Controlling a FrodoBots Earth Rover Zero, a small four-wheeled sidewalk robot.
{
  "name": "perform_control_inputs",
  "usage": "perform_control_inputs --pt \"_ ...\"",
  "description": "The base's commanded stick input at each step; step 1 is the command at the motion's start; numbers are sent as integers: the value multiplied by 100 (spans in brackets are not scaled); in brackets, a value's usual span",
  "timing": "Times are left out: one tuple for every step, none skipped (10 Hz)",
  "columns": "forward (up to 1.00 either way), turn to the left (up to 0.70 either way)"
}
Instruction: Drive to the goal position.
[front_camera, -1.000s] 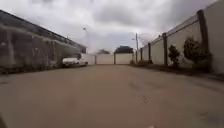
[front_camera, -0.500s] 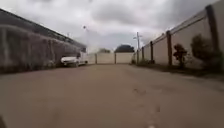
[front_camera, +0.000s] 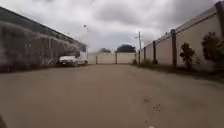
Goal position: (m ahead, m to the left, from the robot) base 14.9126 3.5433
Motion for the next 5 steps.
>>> perform_control_inputs --pt "100 0" --pt "100 0" --pt "100 0" --pt "100 0" --pt "100 0"
